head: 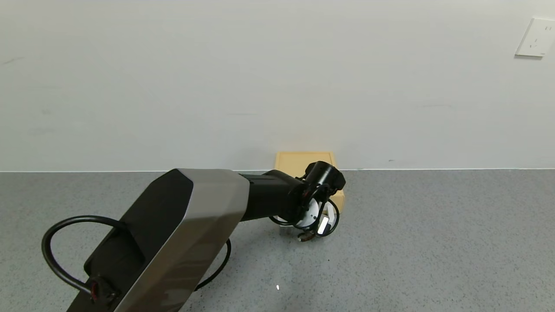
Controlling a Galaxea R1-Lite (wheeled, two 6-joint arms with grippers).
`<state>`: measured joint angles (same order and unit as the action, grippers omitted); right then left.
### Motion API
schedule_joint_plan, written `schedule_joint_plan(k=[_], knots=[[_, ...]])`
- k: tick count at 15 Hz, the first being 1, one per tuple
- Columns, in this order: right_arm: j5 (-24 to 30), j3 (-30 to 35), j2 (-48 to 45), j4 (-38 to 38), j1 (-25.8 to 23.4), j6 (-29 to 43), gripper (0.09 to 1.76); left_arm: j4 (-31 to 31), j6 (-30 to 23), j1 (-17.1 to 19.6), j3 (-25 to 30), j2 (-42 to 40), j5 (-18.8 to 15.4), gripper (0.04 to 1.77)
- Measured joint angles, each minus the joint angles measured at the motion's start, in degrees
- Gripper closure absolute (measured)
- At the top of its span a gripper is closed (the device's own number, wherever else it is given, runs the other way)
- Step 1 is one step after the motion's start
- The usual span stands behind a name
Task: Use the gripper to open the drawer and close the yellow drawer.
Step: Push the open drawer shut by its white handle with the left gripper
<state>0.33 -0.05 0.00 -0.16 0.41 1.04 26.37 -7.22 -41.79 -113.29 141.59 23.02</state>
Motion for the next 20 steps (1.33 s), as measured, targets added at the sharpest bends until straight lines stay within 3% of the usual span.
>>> schedule_joint_plan(k=[13, 20], knots=[[-0.02, 0.00, 0.00, 0.00, 0.00, 0.01, 0.14, 5.30, 1.74, -0.33, 0.67, -4.63, 0.29, 0.09], [0.00, -0.02, 0.00, 0.00, 0.00, 0.01, 0.14, 12.43, 4.68, 0.21, 1.60, -16.41, -1.30, 0.09]])
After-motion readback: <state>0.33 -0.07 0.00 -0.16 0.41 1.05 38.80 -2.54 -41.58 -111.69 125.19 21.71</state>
